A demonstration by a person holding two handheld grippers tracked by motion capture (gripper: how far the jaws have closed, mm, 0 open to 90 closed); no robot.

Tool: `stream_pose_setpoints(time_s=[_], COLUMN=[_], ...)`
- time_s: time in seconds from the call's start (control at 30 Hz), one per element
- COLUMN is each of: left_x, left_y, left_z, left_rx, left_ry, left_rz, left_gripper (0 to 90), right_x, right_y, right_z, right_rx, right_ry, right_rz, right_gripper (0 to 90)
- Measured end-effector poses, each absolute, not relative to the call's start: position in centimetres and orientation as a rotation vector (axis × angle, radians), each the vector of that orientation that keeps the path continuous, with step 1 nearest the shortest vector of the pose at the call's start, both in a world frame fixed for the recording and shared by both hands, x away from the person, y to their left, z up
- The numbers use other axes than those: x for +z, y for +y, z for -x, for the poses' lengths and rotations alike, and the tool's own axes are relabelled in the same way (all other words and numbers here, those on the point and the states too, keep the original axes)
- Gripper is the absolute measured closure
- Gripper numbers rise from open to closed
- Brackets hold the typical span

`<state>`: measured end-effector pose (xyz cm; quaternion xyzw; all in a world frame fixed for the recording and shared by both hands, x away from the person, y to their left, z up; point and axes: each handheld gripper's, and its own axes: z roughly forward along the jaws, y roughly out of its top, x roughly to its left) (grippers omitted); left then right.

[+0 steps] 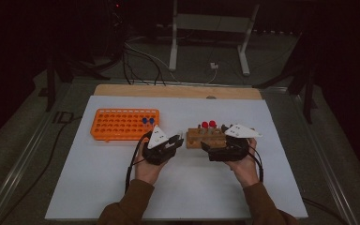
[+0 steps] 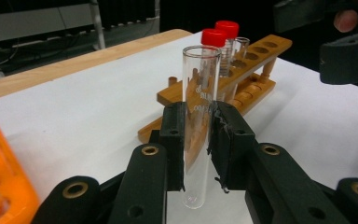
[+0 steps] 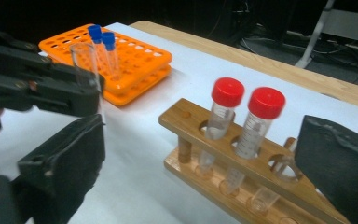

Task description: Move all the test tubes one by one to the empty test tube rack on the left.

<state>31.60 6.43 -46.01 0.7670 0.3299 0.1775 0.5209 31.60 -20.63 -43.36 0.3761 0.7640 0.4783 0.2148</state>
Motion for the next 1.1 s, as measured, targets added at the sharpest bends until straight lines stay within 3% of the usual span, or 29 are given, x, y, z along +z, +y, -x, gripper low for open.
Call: stream_pose_setpoints(time_s=[1.1], left_x=[-45.5], left_y=[11.9], left_z=[-31.9], left_rx=[0.524], left_ry=[0.894], left_rz=[-1.795], left_gripper=[75.5], right_x=[-45.0], right_y=[-24.9], right_z=[-31.0], right_rx=[1.302], right_ry=[2.06], right_rz=[-1.116], right_gripper=[0.0])
